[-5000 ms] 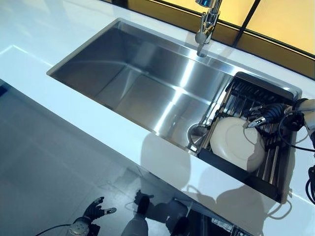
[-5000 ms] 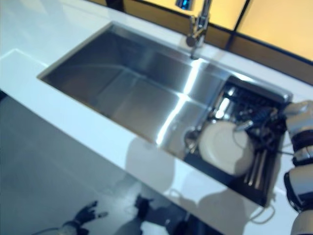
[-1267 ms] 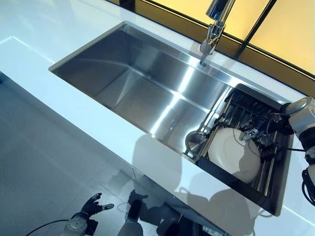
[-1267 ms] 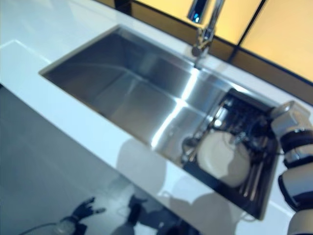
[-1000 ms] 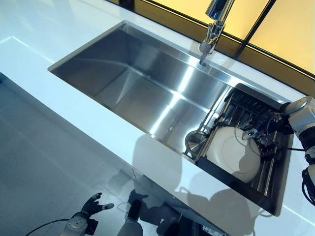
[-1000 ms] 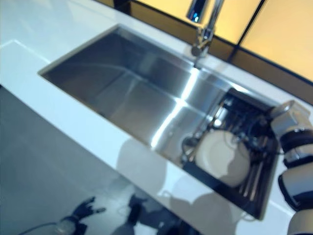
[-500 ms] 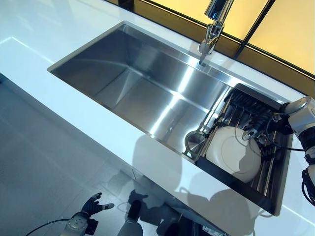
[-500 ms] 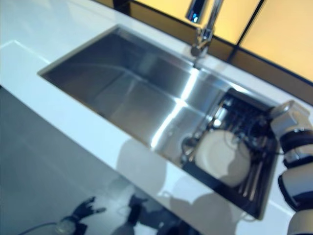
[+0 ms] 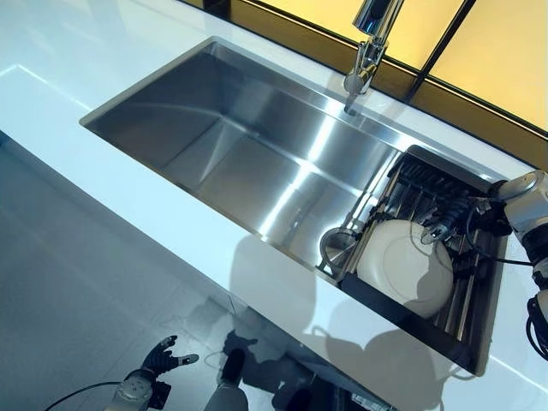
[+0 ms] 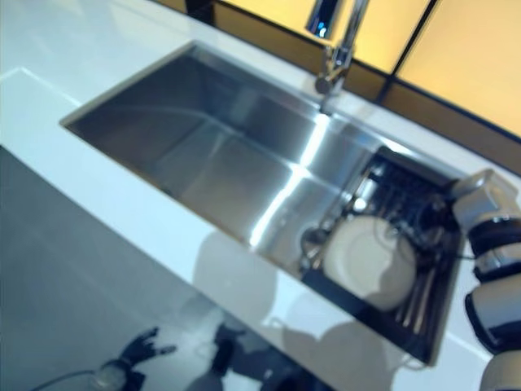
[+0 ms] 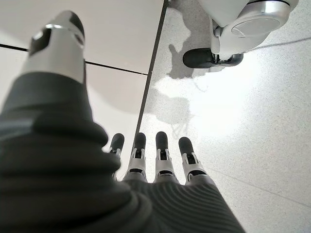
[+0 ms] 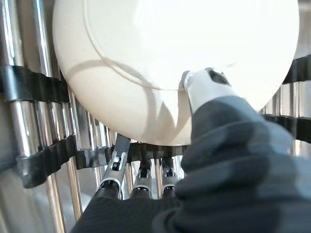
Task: Take plates into dishwasher
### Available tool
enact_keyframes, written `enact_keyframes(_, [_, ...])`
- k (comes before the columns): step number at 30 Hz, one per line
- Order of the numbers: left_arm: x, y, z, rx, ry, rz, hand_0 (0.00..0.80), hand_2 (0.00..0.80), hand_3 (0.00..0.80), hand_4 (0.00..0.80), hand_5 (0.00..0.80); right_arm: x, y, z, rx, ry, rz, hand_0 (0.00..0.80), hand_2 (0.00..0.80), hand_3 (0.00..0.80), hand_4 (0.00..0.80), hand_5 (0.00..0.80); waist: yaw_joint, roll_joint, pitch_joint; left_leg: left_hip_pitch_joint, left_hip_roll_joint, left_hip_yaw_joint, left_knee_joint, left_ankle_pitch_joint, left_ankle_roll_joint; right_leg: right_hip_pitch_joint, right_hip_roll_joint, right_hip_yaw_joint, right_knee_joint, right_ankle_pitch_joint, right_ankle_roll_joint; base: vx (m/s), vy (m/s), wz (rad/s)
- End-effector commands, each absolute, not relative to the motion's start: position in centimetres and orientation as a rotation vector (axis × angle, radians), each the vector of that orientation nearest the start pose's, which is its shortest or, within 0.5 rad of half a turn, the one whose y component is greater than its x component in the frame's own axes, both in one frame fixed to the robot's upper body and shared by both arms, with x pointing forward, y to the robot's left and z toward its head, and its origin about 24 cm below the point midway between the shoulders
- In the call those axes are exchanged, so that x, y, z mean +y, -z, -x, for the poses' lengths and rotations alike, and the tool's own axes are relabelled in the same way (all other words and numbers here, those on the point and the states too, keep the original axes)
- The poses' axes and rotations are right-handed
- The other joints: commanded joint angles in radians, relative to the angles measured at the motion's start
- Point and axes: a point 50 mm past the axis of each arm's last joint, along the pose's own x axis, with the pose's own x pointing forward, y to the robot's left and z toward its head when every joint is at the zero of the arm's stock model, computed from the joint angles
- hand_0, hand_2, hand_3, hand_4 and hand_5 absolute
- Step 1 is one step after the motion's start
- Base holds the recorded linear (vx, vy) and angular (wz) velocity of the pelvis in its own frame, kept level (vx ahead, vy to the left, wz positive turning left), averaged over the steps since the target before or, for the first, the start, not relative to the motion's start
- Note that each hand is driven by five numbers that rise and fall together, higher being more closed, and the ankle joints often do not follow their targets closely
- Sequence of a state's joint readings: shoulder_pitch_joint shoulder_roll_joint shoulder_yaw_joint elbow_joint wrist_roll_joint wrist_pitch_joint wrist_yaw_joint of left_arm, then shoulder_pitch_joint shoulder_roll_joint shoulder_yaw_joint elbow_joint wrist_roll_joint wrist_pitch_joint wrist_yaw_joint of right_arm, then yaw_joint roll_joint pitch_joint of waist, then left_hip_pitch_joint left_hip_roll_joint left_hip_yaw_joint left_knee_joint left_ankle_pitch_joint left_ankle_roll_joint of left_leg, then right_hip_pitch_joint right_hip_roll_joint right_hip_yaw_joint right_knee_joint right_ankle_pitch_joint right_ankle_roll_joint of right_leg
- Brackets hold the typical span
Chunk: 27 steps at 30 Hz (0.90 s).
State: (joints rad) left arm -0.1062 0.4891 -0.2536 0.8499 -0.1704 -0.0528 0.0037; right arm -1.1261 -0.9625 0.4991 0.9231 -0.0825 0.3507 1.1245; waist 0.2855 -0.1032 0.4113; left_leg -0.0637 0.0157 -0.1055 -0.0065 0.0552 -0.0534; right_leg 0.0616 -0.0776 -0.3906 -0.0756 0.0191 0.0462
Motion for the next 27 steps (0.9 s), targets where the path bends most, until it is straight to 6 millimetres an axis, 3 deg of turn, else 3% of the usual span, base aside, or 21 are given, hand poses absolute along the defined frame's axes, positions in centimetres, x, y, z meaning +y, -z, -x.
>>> enact_keyframes(1, [27.7,8.4,-20.3,0.721,-0.047,-0.426,0.000,0.000,0.000,0.000,0.000,-23.8,-13.7,-35.3,0.741,-1.059,0.481,0.800,0.800,0.800,0.800,0.800,0.014,0.004,0.013,-0.065,0.010,0.013,-0.036,0.047,0.003,-0.107,-0.043,0.042,0.156,0.009,0.035,0.000,0.000,0.00])
enact_keyframes(27, [28.8,9.6,-17.8,0.806,-0.082,-0.440,0.000,0.000,0.000,0.000,0.000,-26.1,-15.3,-35.3,0.584,-0.870,0.545,0.800,0.800,0.800,0.800,0.800,-0.032,-0.033,-0.060,0.017,0.005,0.050,-0.046,0.013,0.017,-0.048,-0.048,0.090,0.130,0.030,0.062,0.012,0.008,-0.03])
